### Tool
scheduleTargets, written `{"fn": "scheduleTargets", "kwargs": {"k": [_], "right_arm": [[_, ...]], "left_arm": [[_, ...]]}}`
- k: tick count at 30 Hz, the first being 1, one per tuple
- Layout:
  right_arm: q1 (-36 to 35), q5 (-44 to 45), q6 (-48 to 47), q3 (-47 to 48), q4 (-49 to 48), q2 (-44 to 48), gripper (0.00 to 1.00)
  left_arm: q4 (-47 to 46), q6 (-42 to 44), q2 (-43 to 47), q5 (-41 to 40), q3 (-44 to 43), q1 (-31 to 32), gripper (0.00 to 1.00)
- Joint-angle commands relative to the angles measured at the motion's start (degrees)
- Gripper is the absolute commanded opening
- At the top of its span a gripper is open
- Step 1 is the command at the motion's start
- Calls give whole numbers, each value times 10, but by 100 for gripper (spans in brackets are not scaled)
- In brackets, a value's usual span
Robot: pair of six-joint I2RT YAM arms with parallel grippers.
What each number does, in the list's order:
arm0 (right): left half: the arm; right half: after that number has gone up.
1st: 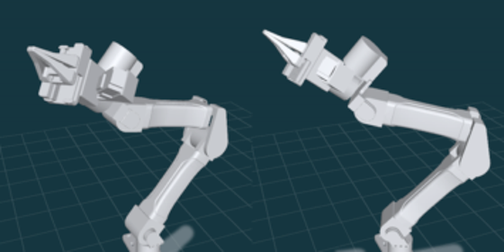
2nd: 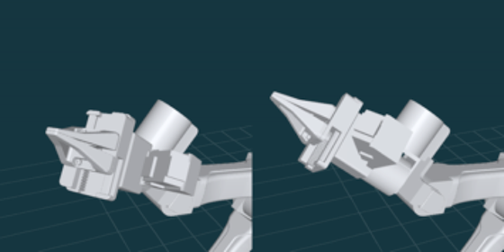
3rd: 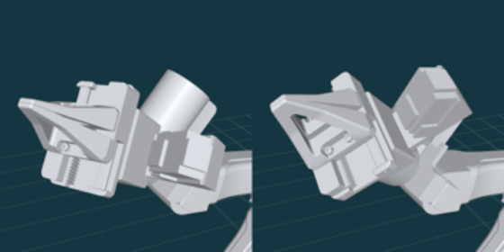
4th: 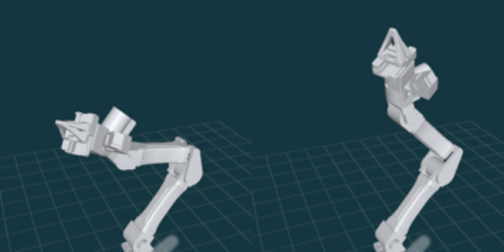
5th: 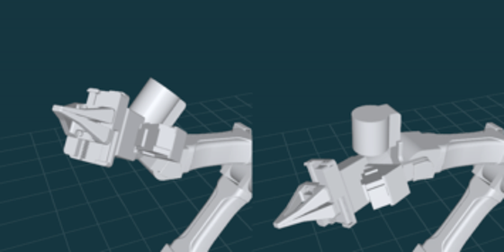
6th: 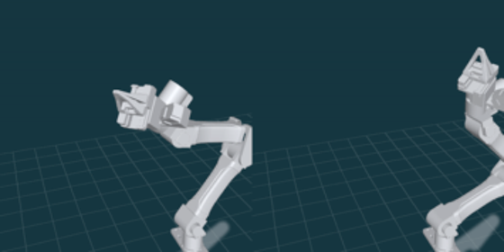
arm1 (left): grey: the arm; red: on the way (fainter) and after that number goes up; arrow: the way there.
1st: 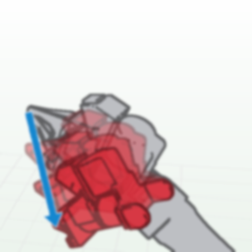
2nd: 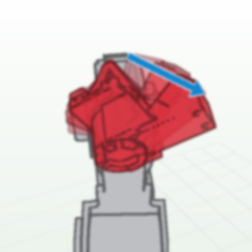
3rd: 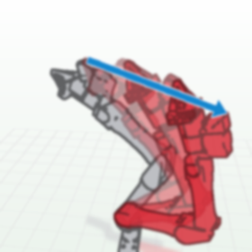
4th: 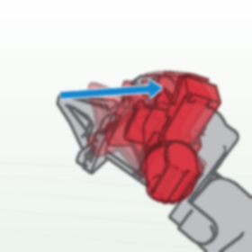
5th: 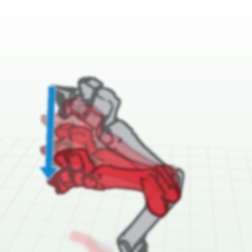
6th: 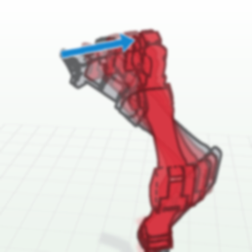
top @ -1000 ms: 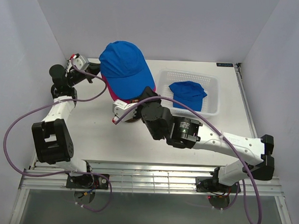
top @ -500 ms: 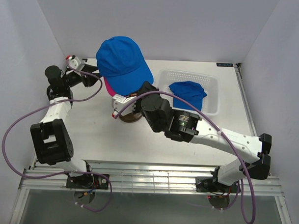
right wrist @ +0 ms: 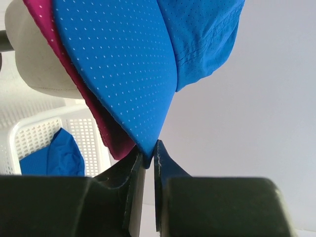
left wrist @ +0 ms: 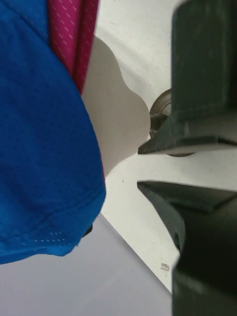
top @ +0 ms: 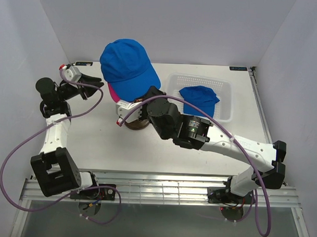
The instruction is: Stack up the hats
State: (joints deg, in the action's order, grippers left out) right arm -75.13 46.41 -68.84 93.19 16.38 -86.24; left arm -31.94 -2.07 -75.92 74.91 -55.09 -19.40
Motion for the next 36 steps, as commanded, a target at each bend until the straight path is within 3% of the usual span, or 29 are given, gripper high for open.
{"fn": "scheduleTargets", "kwargs": {"k": [1,4,6,9,14,18,22,27,29,30,31,33,36], "right_arm": [[-24,-54,23,31,57,-23,13],[-32,-57,37,41,73,-29,15],[-33,-61,46,46,76,-32,25],[-33,-54,54,48,71,-35,59],[-33,-56,82,55,81,-10,71],[-32,-93,100,59,82,27,76],[-32,-137,125,137,124,15,78],[-29,-212,235,140,158,63,79],[14,-233,316,140,160,88,79],[50,-308,428,141,162,112,78],[151,-356,479,135,161,126,77],[223,-410,560,101,140,143,71],[254,-394,579,91,146,125,70]], "left_arm": [[22,-33,38,8,-5,15,33],[29,-54,55,22,-7,31,29],[32,-71,62,34,-7,37,29],[42,-74,68,45,-2,43,29],[58,-67,74,42,-2,47,28],[71,-65,75,35,-4,47,28],[81,-63,79,28,-5,47,28],[102,-51,95,33,-9,46,28],[130,-33,99,34,-9,46,27],[138,-16,103,33,-8,43,27],[153,-8,104,32,-8,40,27],[173,33,110,25,-9,34,27],[280,141,122,-6,-22,36,27]]}}
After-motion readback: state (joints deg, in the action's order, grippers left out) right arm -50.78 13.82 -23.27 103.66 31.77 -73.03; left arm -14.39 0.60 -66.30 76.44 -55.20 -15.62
